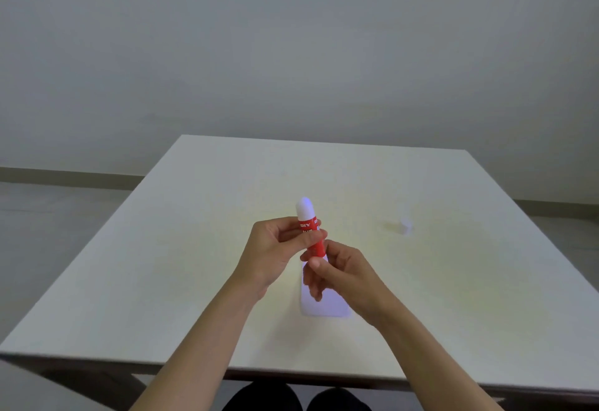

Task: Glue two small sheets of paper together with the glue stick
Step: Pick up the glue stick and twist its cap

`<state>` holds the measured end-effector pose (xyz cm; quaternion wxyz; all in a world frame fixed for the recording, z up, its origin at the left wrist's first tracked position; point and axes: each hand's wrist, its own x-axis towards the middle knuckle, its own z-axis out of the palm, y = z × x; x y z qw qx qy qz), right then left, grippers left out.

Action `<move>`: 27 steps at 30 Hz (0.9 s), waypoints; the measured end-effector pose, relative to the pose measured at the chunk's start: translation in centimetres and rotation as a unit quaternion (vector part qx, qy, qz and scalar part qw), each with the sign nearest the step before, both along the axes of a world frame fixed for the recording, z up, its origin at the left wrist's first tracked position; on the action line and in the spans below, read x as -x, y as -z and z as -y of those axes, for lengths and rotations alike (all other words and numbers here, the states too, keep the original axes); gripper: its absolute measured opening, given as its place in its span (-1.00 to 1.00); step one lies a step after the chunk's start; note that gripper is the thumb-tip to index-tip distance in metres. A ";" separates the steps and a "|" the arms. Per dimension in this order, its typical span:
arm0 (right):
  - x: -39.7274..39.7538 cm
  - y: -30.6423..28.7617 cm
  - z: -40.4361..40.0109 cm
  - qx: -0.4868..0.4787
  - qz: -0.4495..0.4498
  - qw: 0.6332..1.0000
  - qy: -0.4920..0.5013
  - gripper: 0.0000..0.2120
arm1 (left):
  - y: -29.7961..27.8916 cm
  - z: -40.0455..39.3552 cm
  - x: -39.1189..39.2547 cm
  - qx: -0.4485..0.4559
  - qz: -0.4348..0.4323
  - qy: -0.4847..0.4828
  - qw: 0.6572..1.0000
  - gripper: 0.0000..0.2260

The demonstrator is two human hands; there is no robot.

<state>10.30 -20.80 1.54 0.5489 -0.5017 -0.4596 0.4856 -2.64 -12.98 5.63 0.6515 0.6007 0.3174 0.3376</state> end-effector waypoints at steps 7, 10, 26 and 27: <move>0.8 0.5 0.1 0.041 0.136 0.977 0.162 -0.69 | 0.0 0.8 -0.9 -0.010 -0.020 0.000 1.000 -0.92; -1.6 -0.2 0.5 0.100 -0.080 0.989 -0.069 -0.63 | -0.1 0.3 -0.6 -0.005 -0.030 0.005 1.000 -0.93; 2.6 0.1 0.1 0.053 0.290 0.902 0.316 -0.70 | 0.2 0.4 -1.8 -0.055 -0.040 -0.067 0.995 -0.92; 2.1 -0.2 0.1 0.060 0.255 0.928 0.266 -0.70 | 0.2 0.3 -1.8 -0.056 -0.041 -0.067 0.995 -0.92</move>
